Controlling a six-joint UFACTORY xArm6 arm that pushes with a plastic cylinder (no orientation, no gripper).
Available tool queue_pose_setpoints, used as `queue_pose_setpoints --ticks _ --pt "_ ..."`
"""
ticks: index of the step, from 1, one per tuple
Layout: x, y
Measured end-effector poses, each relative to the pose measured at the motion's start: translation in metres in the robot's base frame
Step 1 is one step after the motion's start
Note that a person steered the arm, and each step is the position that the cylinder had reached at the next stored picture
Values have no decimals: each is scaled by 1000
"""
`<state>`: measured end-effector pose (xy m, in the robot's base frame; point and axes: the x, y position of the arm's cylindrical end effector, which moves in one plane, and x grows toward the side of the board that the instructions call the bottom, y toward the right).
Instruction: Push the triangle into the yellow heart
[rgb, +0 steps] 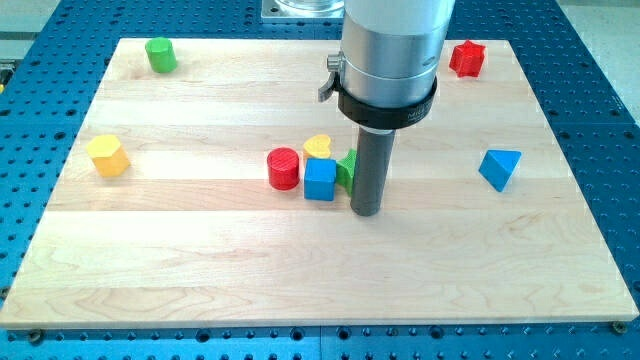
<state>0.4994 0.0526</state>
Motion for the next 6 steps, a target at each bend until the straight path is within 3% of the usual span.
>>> queue_pose_setpoints --ticks 1,2,3,4,6 --pt "8 -10" --pt "45 47" --pt "40 160" --pt "6 202" --pt "-62 124"
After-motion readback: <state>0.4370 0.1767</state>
